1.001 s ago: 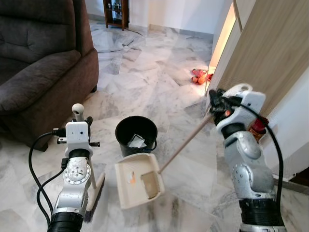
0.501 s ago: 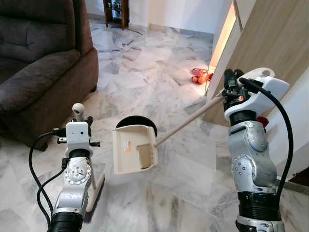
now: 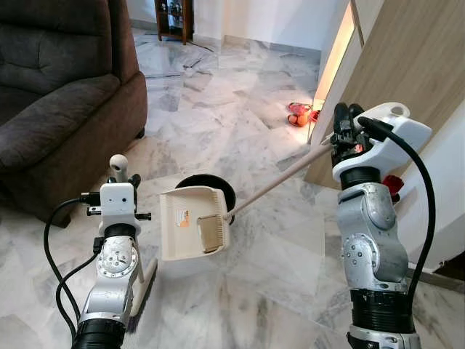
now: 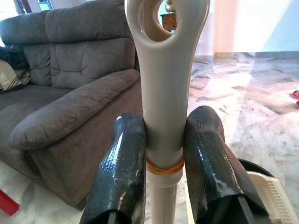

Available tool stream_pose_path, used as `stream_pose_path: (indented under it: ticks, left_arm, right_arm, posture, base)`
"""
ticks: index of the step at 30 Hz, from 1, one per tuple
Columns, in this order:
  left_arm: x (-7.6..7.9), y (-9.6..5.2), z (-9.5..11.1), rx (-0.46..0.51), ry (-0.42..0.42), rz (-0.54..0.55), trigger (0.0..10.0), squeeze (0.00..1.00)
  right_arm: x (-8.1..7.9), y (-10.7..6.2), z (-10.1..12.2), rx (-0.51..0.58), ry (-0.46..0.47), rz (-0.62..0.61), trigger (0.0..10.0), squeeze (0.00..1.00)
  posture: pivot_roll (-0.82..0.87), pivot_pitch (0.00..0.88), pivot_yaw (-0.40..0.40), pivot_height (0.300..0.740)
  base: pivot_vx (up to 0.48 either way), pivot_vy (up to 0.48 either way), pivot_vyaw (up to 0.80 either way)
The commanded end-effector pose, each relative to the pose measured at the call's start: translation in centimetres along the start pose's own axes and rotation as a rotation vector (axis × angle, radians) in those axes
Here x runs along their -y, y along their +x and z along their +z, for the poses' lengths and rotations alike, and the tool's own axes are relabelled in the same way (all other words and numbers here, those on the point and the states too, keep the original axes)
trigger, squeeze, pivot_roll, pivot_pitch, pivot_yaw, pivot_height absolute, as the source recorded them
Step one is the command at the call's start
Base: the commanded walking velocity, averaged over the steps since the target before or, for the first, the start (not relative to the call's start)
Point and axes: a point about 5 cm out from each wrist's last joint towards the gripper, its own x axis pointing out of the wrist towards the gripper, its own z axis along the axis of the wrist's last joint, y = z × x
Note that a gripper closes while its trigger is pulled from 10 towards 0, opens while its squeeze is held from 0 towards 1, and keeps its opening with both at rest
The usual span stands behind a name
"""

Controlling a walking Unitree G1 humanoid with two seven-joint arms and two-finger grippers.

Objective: Sweep floor

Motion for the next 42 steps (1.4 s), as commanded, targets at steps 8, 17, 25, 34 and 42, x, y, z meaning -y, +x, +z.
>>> stream_pose_path:
  ticks: [8, 17, 25, 34, 42]
  left_arm:
    - [0.02, 0.27, 0.88, 0.053, 0.028, 0.003, 10.0, 0.00]
    - [-0.01, 0.30, 0.90, 0.053, 0.030, 0.004, 10.0, 0.00]
    - [-0.02, 0.31, 0.92, 0.054, 0.031, 0.006, 10.0, 0.00]
    - [-0.02, 0.31, 0.94, 0.056, 0.032, 0.009, 10.0, 0.00]
    - [-0.02, 0.30, 0.93, 0.056, 0.030, 0.008, 10.0, 0.00]
  right_arm:
    - [-1.27, 0.30, 1.75, 0.100, 0.016, 0.056, 10.0, 0.00]
    - [-1.43, 0.29, 1.72, 0.100, 0.025, 0.064, 10.0, 0.00]
    - [-1.68, 0.25, 1.70, 0.100, 0.021, 0.080, 10.0, 0.00]
    - [-1.75, 0.34, 2.04, 0.119, 0.036, 0.080, 10.0, 0.00]
    - [-1.91, 0.39, 2.28, 0.134, 0.041, 0.084, 10.0, 0.00]
  posture:
    - [0.04, 0.030, -0.067, 0.740]
    - [0.04, 0.037, -0.068, 0.740]
    - [0.05, 0.037, -0.067, 0.740]
    - [0.05, 0.038, -0.068, 0.740]
    - [0.05, 0.038, -0.069, 0.740]
  base:
    - [0.259, 0.000, 0.33]
    - [0.260, 0.000, 0.00]
    - [0.259, 0.000, 0.00]
    - [0.260, 0.000, 0.15]
    - [0.259, 0.000, 0.00]
